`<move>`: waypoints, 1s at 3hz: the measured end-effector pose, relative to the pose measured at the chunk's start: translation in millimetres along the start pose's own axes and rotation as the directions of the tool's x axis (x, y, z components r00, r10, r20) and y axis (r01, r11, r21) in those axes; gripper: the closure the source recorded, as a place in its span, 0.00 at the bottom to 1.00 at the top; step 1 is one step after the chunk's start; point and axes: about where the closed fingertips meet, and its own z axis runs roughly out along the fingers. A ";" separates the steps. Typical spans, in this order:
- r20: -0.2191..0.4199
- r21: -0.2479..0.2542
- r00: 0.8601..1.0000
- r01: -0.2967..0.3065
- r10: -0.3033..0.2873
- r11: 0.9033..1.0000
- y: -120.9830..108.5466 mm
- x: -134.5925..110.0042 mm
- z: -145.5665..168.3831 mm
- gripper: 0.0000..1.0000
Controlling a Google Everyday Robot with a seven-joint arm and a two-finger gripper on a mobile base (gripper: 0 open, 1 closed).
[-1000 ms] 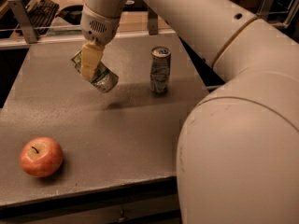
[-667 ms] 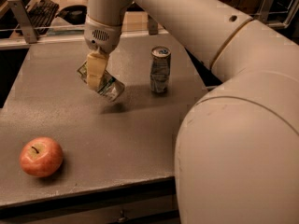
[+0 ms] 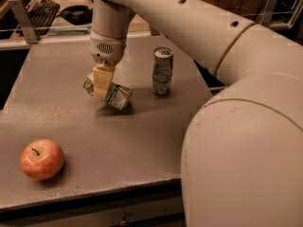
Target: Knock 7up can over
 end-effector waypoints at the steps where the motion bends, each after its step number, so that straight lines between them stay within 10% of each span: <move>1: -0.003 -0.006 1.000 -0.004 0.004 1.000 2.6 2.6 5.8 0.00; 3: 0.148 0.124 0.989 -0.003 -0.015 0.992 8.0 2.7 -46.3 0.00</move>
Offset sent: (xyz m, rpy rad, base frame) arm -0.0069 -0.0155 0.0385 0.1271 -0.0883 -0.0545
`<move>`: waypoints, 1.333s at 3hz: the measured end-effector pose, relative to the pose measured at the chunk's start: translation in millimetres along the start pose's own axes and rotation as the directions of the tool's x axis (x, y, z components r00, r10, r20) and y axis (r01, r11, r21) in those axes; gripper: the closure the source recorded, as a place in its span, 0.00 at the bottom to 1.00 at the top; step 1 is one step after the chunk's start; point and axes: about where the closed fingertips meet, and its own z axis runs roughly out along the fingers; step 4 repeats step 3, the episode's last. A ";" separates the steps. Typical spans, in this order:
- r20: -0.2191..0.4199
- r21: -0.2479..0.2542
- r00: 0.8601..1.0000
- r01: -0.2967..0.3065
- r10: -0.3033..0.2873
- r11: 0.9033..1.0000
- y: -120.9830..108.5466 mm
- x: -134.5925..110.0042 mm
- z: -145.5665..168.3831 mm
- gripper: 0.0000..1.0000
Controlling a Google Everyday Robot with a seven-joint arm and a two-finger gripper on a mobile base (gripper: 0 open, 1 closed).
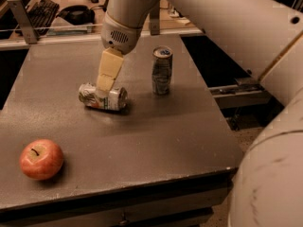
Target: Knock 7up can over
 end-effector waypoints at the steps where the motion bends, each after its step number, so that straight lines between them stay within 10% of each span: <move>1: 0.127 0.136 0.991 0.025 -0.042 0.990 -1.5 2.2 -62.8 0.00; 2: 0.264 0.273 0.957 0.046 -0.121 0.961 5.2 13.5 -123.6 0.00; 3: 0.382 0.420 0.907 0.000 -0.177 0.907 15.2 43.3 -180.7 0.00; 4: 0.382 0.420 0.907 0.000 -0.177 0.907 15.2 43.3 -180.7 0.00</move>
Offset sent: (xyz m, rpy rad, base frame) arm -0.0079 -0.1737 0.1919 0.5326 -0.5477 -0.1179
